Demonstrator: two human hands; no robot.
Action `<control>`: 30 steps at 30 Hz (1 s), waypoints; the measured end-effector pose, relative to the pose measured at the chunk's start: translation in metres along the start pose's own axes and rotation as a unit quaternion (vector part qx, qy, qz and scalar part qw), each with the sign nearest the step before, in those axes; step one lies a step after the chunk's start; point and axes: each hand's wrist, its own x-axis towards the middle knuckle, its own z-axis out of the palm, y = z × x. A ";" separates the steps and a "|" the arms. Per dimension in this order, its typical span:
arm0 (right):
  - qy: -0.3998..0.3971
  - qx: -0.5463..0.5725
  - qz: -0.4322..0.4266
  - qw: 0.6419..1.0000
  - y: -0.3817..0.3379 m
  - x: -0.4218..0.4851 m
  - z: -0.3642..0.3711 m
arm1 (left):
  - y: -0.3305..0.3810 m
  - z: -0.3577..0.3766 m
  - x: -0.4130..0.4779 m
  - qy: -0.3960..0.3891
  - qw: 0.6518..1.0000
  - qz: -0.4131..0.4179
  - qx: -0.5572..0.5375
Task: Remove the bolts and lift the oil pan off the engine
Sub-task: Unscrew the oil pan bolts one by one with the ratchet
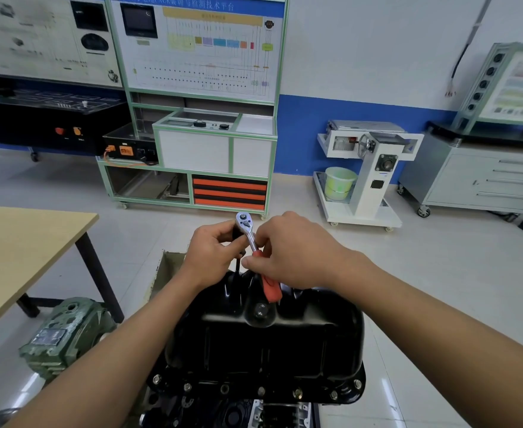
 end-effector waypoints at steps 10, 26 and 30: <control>-0.067 -0.073 0.036 0.994 0.023 0.009 -0.022 | 0.004 0.000 -0.001 -0.015 1.000 -0.001 -0.006; -0.011 -0.034 -0.003 0.999 0.050 0.037 0.009 | 0.010 0.003 -0.003 -0.030 0.999 -0.001 -0.024; 0.013 -0.043 -0.012 0.999 0.054 0.025 0.011 | 0.009 0.002 -0.001 -0.018 1.000 -0.005 -0.018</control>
